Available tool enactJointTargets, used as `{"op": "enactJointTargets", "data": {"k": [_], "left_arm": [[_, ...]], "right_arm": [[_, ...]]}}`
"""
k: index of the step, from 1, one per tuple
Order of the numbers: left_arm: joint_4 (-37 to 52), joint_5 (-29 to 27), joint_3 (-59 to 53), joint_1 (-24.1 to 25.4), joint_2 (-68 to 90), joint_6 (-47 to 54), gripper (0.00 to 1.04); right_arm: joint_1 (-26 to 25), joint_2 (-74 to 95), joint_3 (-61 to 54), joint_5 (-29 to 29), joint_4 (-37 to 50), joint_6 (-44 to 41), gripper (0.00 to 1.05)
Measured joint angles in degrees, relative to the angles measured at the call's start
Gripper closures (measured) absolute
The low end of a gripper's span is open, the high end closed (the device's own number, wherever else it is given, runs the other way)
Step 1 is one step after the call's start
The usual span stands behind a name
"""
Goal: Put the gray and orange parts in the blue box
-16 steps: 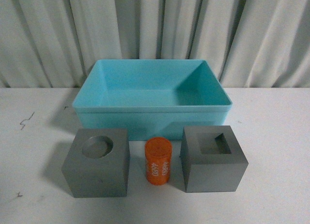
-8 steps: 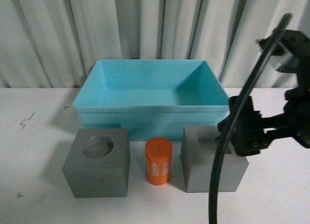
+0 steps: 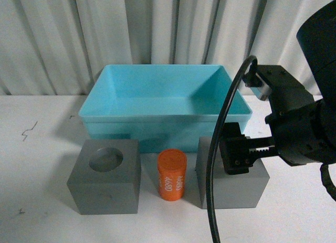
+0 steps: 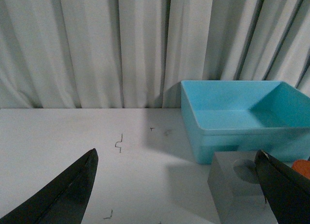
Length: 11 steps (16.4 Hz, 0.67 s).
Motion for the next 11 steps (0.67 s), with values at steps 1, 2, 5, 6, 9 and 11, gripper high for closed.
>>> {"op": "enactJointTargets", "data": {"k": [1, 2, 5, 6, 9, 11], "left_arm": [[0.00, -0.02, 0.02, 0.00, 0.00, 0.00, 0.07], [0.02, -0.02, 0.00, 0.00, 0.00, 0.00, 0.07], [0.02, 0.00, 0.00, 0.00, 0.00, 0.00, 0.07], [0.02, 0.00, 0.00, 0.00, 0.00, 0.00, 0.07], [0.02, -0.02, 0.00, 0.00, 0.00, 0.00, 0.07], [0.00, -0.02, 0.00, 0.00, 0.00, 0.00, 0.07]], "right_arm": [[-0.04, 0.85, 0.07, 0.50, -0.61, 0.42, 0.06], [-0.04, 1.31, 0.07, 1.38, -0.70, 0.55, 0.06], [-0.39, 2.60, 0.55, 1.92, 0.00, 1.44, 0.06], [-0.76, 3.69, 0.98, 2.10, 0.24, 2.19, 0.06], [-1.84, 5.44, 2.14, 1.20, 0.28, 4.37, 0.07], [-1.88, 6.29, 2.99, 0.98, 0.63, 5.38, 0.24]]}}
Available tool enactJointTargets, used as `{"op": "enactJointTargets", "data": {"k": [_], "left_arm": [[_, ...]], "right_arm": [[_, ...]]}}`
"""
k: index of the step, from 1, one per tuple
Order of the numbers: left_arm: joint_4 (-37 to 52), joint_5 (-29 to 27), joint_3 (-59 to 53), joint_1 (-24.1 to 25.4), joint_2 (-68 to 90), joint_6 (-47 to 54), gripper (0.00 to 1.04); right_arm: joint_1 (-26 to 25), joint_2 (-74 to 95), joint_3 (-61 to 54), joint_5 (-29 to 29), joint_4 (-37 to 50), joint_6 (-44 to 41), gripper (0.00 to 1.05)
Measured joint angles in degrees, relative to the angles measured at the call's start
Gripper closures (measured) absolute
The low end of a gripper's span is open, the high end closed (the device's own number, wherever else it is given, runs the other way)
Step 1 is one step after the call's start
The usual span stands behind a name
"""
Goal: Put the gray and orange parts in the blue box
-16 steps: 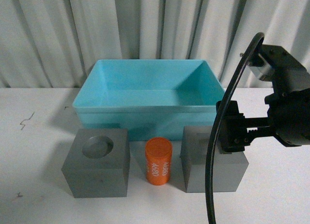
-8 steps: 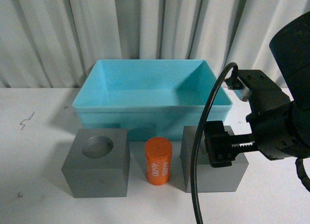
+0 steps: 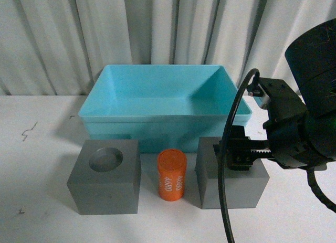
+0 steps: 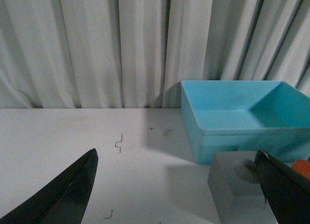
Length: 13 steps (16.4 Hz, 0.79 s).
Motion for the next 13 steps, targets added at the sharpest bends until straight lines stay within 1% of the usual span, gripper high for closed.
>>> {"op": "enactJointTargets", "data": {"k": [5, 6, 7, 9, 11, 13], "left_arm": [[0.02, 0.00, 0.00, 0.00, 0.00, 0.00, 0.07], [0.02, 0.00, 0.02, 0.00, 0.00, 0.00, 0.07], [0.02, 0.00, 0.00, 0.00, 0.00, 0.00, 0.07], [0.00, 0.02, 0.00, 0.00, 0.00, 0.00, 0.07], [0.02, 0.00, 0.00, 0.00, 0.00, 0.00, 0.07], [0.00, 0.00, 0.00, 0.00, 0.00, 0.00, 0.07]], "right_arm": [[0.02, 0.17, 0.07, 0.11, 0.79, 0.20, 0.76], [0.00, -0.09, -0.28, 0.48, 1.07, 0.04, 0.83], [-0.22, -0.46, -0.81, 0.59, 1.51, 0.13, 0.85], [-0.50, -2.62, -2.99, 1.25, 1.81, -0.04, 0.86], [-1.14, -7.41, -6.08, 1.38, 0.61, -1.38, 0.86], [-1.64, -15.10, -4.72, 0.96, -1.25, -3.50, 0.86]]}}
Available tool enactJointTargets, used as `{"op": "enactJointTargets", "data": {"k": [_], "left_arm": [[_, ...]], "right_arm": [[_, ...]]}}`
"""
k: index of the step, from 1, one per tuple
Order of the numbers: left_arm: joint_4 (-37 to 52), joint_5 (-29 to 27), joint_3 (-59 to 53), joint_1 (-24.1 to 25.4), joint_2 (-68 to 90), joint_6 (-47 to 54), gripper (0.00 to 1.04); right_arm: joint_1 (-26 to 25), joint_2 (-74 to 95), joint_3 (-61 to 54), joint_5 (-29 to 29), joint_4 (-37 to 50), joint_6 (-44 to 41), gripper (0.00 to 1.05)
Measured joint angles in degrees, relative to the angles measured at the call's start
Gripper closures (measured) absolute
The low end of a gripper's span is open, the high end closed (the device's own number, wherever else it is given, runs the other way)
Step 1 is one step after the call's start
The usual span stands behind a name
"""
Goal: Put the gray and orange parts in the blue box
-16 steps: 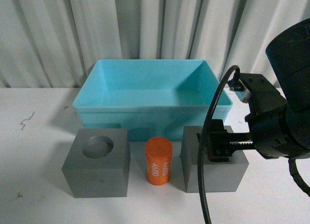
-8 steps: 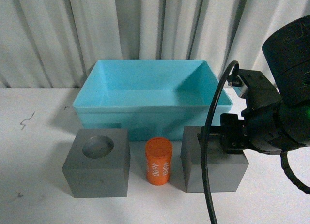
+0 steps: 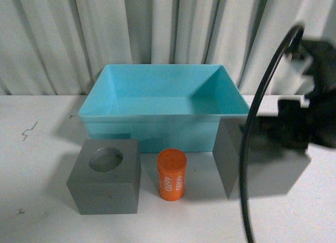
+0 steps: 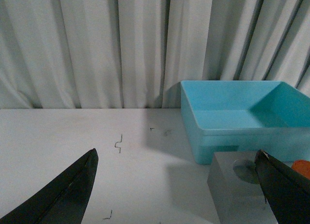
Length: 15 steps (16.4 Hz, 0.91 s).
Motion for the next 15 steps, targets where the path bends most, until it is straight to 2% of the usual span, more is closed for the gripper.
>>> {"op": "enactJointTargets", "data": {"k": [3, 7, 10, 15], "left_arm": [[0.00, 0.02, 0.00, 0.00, 0.00, 0.00, 0.07], [0.00, 0.00, 0.00, 0.00, 0.00, 0.00, 0.07], [0.02, 0.02, 0.02, 0.00, 0.00, 0.00, 0.07], [0.00, 0.02, 0.00, 0.00, 0.00, 0.00, 0.07]], "right_arm": [[0.26, -1.88, 16.50, 0.59, -0.02, -2.14, 0.86], [4.24, 13.51, 31.85, 4.02, -2.67, -2.29, 0.86], [5.84, 21.81, 41.79, 5.84, -5.86, 1.53, 0.86], [5.66, 27.96, 42.84, 8.39, -7.78, 5.64, 0.86]]}}
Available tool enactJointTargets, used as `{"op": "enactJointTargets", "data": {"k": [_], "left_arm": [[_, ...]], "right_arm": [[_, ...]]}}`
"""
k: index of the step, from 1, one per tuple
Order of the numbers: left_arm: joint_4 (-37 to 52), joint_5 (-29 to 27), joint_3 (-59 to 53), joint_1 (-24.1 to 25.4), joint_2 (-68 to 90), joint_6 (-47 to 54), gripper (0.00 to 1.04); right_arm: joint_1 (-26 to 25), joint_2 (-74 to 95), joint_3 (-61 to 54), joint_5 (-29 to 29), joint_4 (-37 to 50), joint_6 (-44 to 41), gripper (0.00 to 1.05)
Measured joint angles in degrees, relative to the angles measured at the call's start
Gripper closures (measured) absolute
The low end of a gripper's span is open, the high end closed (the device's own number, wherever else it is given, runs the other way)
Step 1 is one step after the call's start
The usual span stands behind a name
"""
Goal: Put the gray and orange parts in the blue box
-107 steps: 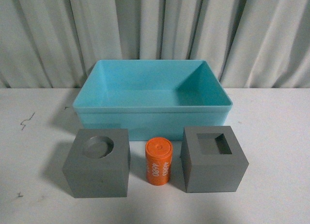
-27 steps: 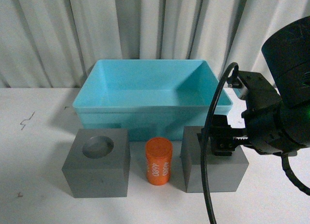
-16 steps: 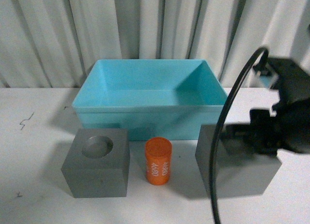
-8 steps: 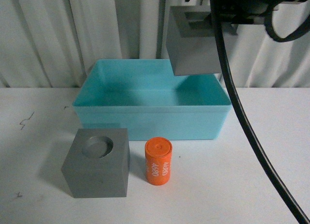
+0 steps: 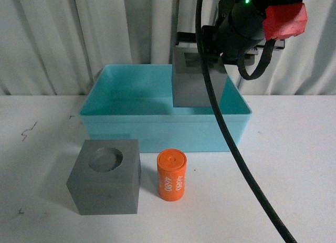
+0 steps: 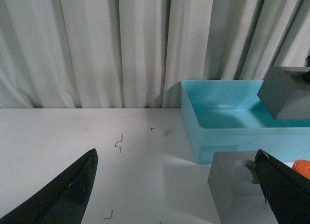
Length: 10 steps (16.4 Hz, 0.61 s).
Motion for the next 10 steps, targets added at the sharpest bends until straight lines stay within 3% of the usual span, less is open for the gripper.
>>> {"op": "enactJointTargets", "data": {"k": [10], "left_arm": [[0.02, 0.00, 0.02, 0.00, 0.00, 0.00, 0.07]], "right_arm": [[-2.97, 2.01, -3.61, 4.11, 0.48, 2.91, 0.86]]}}
